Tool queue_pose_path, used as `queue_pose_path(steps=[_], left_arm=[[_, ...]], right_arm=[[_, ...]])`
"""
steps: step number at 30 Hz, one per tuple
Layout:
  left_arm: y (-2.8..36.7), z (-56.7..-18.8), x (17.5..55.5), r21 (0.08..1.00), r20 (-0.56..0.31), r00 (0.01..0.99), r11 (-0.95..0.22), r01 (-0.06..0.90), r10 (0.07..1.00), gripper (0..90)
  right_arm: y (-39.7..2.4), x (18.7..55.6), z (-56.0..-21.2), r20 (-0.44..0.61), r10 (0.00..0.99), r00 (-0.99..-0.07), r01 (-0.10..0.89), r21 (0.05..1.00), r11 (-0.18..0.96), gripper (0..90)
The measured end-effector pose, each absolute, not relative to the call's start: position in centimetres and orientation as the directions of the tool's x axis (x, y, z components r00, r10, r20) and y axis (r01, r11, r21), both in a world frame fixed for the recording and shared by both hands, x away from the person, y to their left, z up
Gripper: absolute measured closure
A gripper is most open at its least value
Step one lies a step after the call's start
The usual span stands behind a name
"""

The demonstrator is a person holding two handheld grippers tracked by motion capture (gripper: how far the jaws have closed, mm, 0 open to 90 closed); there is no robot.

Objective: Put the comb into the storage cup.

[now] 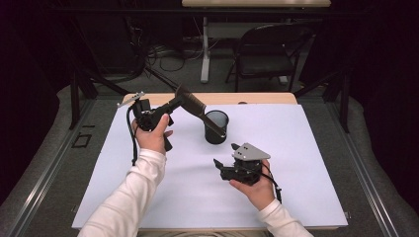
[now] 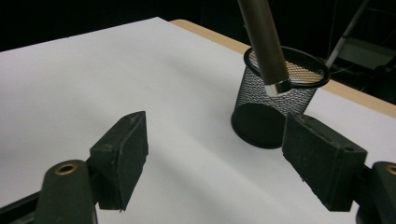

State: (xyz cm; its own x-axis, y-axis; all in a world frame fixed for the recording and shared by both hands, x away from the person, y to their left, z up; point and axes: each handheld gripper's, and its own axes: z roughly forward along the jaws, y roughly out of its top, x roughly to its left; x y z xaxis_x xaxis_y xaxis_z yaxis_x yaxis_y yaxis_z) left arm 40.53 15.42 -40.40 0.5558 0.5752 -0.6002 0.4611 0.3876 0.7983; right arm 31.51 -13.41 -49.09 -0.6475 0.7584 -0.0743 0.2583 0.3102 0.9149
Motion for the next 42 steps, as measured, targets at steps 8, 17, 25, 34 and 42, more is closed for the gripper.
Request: queue_pose_path(steps=[8, 17, 25, 34, 42], left_arm=[[15.3, -39.4, 40.7, 0.823, -0.567, 0.566, 0.379, 0.423, 0.598, 84.6], [15.0, -39.1, 41.0, 0.838, -0.545, 0.561, 0.373, 0.399, 0.623, 84.6], [15.0, -38.9, 41.5, 0.85, -0.526, 0.55, 0.371, 0.374, 0.649, 84.6], [14.9, -39.1, 42.1, 0.857, -0.512, 0.517, 0.368, 0.36, 0.687, 84.6], [14.8, -39.4, 42.6, 0.859, -0.507, 0.501, 0.369, 0.354, 0.701, 84.6]], right_arm=[[-13.8, 31.6, -49.0, -0.045, 0.745, -0.666, 0.287, 0.906, 0.311, 23.7], [-14.3, 31.3, -48.6, -0.037, 0.753, -0.657, 0.275, 0.918, 0.285, 23.2], [-14.3, 31.2, -48.6, -0.027, 0.725, -0.688, 0.278, 0.914, 0.297, 14.5], [-14.3, 31.2, -48.6, -0.046, 0.736, -0.675, 0.266, 0.916, 0.301, 8.5], [-13.9, 31.3, -48.9, -0.046, 0.725, -0.687, 0.284, 0.901, 0.327, 0.0]])
